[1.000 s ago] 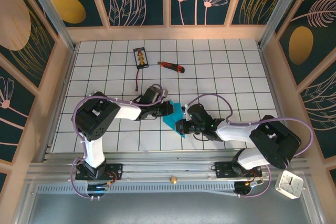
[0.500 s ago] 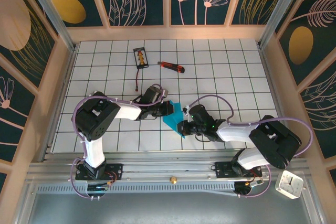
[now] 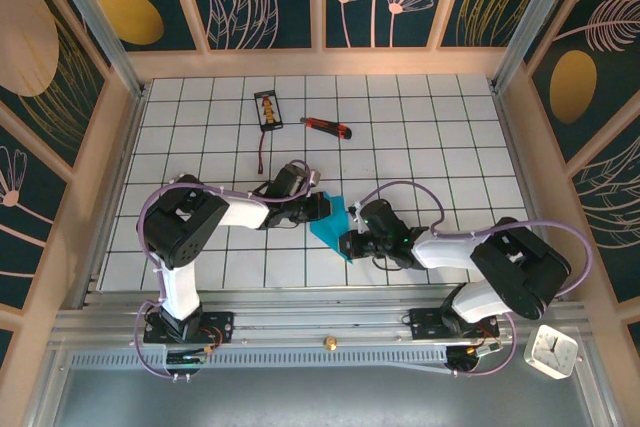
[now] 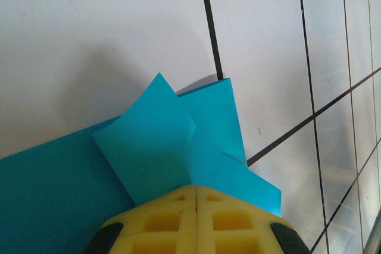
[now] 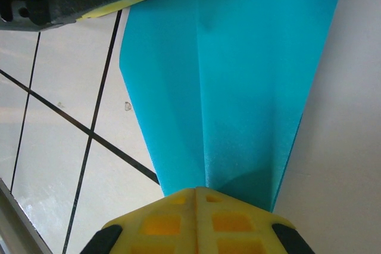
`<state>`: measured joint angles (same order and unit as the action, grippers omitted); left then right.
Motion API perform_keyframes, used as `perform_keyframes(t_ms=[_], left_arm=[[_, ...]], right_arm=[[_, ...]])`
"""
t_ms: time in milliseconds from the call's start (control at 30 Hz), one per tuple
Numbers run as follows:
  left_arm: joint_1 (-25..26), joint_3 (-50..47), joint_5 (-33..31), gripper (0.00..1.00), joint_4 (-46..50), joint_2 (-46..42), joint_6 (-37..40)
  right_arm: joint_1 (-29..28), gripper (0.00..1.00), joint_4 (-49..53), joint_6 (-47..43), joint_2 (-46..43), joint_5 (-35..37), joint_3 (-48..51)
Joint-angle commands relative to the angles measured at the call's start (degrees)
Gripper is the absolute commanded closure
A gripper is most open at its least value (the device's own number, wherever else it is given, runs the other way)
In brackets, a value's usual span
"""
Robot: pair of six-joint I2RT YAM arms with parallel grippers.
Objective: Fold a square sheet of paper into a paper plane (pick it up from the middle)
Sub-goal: Fourth fold the wing at the center of the table.
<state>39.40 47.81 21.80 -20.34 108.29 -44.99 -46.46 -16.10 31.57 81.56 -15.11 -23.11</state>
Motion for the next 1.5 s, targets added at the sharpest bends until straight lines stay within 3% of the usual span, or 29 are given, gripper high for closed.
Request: perform_keyframes(t_ms=[0, 467, 1167, 1467], left_arm=[[-0.17, -0.68, -3.7, 1.0, 6.55, 2.32, 1.75], [-0.16, -0.09, -4.53, 1.0, 7.66, 2.62, 2.15], [-0.12, 1.11, -5.98, 1.0, 9.52, 3.47, 3.2], [-0.17, 1.67, -5.81, 1.0, 10.06, 3.77, 3.42]], right_arm=[[0.49, 0.92, 1.57, -1.51, 0.96, -0.44, -0.56], [-1.34, 0.94, 5.35, 0.93, 0.64, -0.88, 1.86], [-5.66, 0.95, 13.42, 5.93, -7.46, 1.6, 7.53], [-4.42, 0.96, 17.06, 2.24, -12.21, 3.19, -0.44]])
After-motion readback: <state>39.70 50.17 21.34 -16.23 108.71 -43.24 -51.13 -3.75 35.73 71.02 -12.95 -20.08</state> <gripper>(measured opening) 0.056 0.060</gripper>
